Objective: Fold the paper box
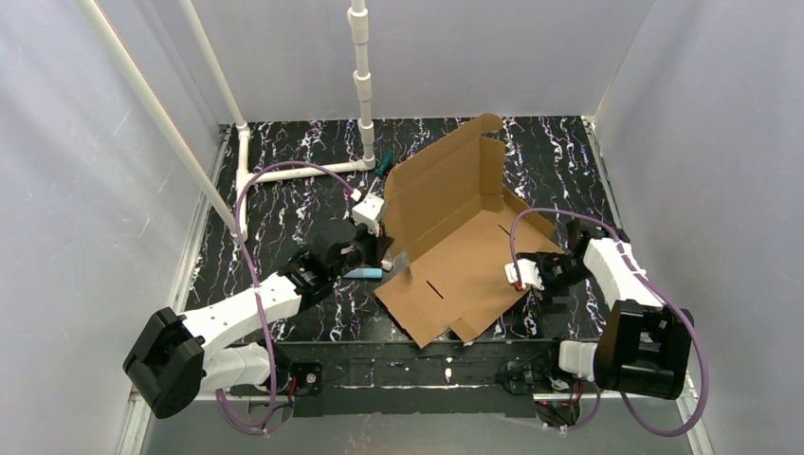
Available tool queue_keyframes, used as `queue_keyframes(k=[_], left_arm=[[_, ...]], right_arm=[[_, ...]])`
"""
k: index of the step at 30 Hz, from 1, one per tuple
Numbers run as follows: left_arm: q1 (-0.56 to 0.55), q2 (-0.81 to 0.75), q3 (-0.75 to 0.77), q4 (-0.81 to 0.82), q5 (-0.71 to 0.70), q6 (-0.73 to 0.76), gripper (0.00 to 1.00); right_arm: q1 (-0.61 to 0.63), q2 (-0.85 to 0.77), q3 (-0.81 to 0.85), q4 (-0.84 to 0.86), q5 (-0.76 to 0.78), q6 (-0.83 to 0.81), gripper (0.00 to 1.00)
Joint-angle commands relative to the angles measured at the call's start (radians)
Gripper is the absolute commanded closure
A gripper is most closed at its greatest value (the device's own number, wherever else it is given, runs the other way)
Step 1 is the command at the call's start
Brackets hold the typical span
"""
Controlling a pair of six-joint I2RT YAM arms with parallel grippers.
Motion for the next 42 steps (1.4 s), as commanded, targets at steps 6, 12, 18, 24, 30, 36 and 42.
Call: queue_keyframes(k=[6, 12, 18, 24, 30, 36, 42], left_arm=[[-0.014, -0.039, -0.005, 0.011, 0.010, 0.025, 1.00], [-0.021, -0.038, -0.007, 0.011, 0.031, 0.027, 1.00], [-0.023, -0.043, -0.011, 0.011, 0.053, 0.034, 1.00], [-0.025, -0.040, -0.011, 0.010, 0.082, 0.039, 1.00], [-0.029, -0.035, -0.010, 0.012, 0.095, 0.040, 1.00], [-0.029, -0.021, -0.005, 0.013, 0.111, 0.037, 1.00], [-0.029, -0.015, -0.004, 0.013, 0.129, 0.035, 1.00]], right_arm=[[0.044, -0.001, -0.127, 0.275, 0.029, -0.122, 0.15], [0.044, -0.002, -0.159, 0.411, 0.029, -0.054, 0.27], [0.045, -0.021, -0.116, 0.415, -0.024, 0.044, 0.38], [0.045, -0.031, -0.027, 0.346, -0.098, 0.137, 0.46], [0.044, -0.022, -0.015, 0.372, -0.147, 0.210, 0.46], [0.070, 0.000, -0.045, 0.528, -0.142, 0.406, 0.44], [0.119, 0.021, -0.075, 0.652, -0.082, 0.570, 0.40]])
